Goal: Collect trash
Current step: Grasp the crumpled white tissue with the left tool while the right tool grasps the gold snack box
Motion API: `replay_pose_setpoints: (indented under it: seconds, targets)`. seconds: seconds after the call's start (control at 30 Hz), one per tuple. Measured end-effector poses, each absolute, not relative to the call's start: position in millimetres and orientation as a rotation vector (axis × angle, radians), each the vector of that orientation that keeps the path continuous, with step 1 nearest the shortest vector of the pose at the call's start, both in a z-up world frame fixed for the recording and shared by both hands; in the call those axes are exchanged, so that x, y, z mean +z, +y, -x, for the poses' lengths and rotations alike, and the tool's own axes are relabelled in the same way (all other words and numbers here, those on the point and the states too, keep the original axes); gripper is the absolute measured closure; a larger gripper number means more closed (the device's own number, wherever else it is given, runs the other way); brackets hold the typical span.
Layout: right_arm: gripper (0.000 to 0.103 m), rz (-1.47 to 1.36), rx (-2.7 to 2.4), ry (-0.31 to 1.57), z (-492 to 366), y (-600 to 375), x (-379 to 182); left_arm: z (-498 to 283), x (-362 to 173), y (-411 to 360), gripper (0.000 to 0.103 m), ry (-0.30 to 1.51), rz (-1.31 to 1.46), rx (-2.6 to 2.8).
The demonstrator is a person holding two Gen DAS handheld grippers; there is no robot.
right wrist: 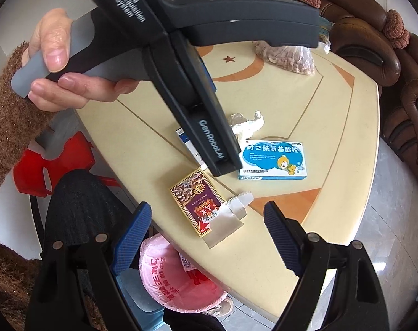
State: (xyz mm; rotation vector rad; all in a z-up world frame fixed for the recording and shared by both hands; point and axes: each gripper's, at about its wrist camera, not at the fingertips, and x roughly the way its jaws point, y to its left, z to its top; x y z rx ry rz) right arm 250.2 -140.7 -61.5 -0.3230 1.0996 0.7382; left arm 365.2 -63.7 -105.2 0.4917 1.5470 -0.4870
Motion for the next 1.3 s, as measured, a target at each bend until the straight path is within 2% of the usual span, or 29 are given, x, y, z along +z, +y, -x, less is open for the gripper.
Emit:
replay_pose_setpoints:
  seconds: [0.3,0.63,0.77,0.83,0.93,1.0,1.07,1.2,1.3]
  targets:
    - [0.022,0.423,0.845,1.150,-256.0,-111.6,-109.6,-390.7,-150.0,-66.8,0.016,1.637,-0.429,-0.493]
    - [0.022,0.593,0.857,1.145,-267.7,-82.7,-153.3,-419.5,-173.4,-53.8,0.016,1.688,-0.307,-0.494]
    - [0.022,0.608,0.862,1.147,-269.2,-76.0,-163.9,-429.5,-181.7,-45.5,0.030,1.710,-0.246,-0.485]
    - [0.022,0.615,0.860,1.135,-269.2,-75.8,-167.6,-433.3,-186.7,-41.7,0.033,1.724,-0.225,-0.478]
    - [0.027,0.599,0.880,1.139,-271.8,-79.2,-171.6,-443.3,-194.3,-26.5,0.034,1.737,-0.180,-0.488]
    - [0.037,0.599,0.880,1.145,-270.4,-75.1,-174.1,-446.1,-194.5,-23.0,0.037,1.735,-0.161,-0.489]
    - [0.038,0.587,0.878,1.137,-269.9,-75.8,-174.2,-449.7,-193.8,-18.9,0.050,1.736,-0.131,-0.504]
    - [0.039,0.569,0.864,1.136,-269.5,-77.9,-174.2,-448.0,-190.5,-21.1,0.057,1.738,-0.124,-0.509]
    - [0.039,0.530,0.843,1.134,-268.0,-83.2,-174.5,-450.0,-188.3,-15.8,0.069,1.736,-0.087,-0.504]
